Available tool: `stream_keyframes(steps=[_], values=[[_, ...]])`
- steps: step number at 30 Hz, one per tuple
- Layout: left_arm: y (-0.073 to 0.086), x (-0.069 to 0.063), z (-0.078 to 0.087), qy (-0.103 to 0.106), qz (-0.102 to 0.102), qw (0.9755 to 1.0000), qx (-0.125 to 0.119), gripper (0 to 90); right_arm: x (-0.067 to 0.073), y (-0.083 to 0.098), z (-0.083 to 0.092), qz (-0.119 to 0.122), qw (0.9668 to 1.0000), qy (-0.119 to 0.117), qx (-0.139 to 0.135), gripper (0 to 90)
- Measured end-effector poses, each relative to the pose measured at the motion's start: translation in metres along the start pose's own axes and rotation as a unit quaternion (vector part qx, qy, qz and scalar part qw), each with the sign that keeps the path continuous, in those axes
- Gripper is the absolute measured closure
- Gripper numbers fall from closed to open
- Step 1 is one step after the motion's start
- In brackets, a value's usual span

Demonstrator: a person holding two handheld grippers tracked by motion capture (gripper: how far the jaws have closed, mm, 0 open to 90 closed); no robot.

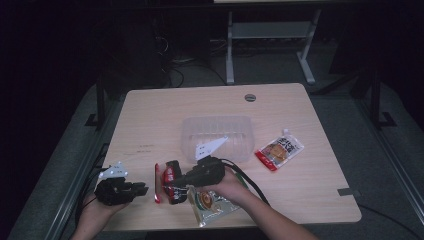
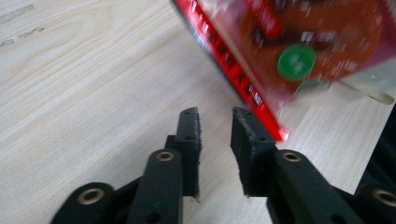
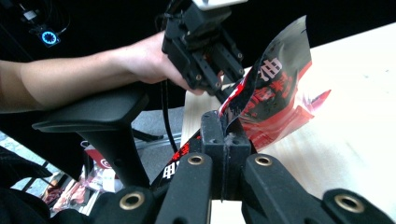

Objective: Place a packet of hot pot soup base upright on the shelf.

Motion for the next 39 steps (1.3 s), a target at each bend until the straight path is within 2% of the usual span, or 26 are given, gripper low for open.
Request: stream_keyframes(steps=[3,6,15,18,21,25,30,38,39], values=[[0.002,0.001,0.000,-0.001,-0.002,1.0000,0.007,65.2,-0.001,-0.004,0.008,0.001,1.0000,0.007,-0.006,90.0],[0.004,0.002,-0.003,-0.003,0.009,0.9999,0.008,61.8,-0.002,-0.006,0.013,-0.001,0.9999,0.011,-0.011,90.0],[0.008,0.005,-0.006,-0.006,-0.003,0.9997,0.021,55.0,0.000,-0.024,0.040,0.025,0.9989,0.030,-0.028,90.0],[0.007,0.005,-0.008,-0.005,0.000,0.9998,0.017,51.0,-0.001,-0.028,0.048,0.026,0.9985,0.037,-0.033,90.0],[0.008,0.006,-0.008,-0.010,-0.008,0.9997,0.021,46.2,-0.005,-0.030,0.057,0.026,0.9980,0.045,-0.037,90.0],[0.007,0.005,-0.008,-0.008,-0.004,0.9999,0.011,40.8,-0.009,-0.034,0.071,0.029,0.9971,0.056,-0.042,90.0],[0.007,0.006,-0.008,-0.008,-0.006,0.9999,0.012,38.3,-0.015,-0.040,0.091,0.034,0.9955,0.076,-0.044,90.0],[0.008,0.005,-0.008,-0.009,-0.007,0.9999,0.012,37.3,-0.029,-0.042,0.119,0.029,0.9918,0.113,-0.053,90.0],[0.008,0.005,-0.008,-0.008,-0.010,0.9998,0.014,37.1,-0.032,-0.042,0.128,0.027,0.9901,0.125,-0.058,90.0]])
Point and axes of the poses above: each handheld gripper's, and its own axes: z roughly backward along the jaws, y roughly out of its underside, x roughly to its left, the point moved 9 cm from there along -z, roughly forward along the jaws, and after that the axes turned 8 degrees about z, right-handed, at the moved point
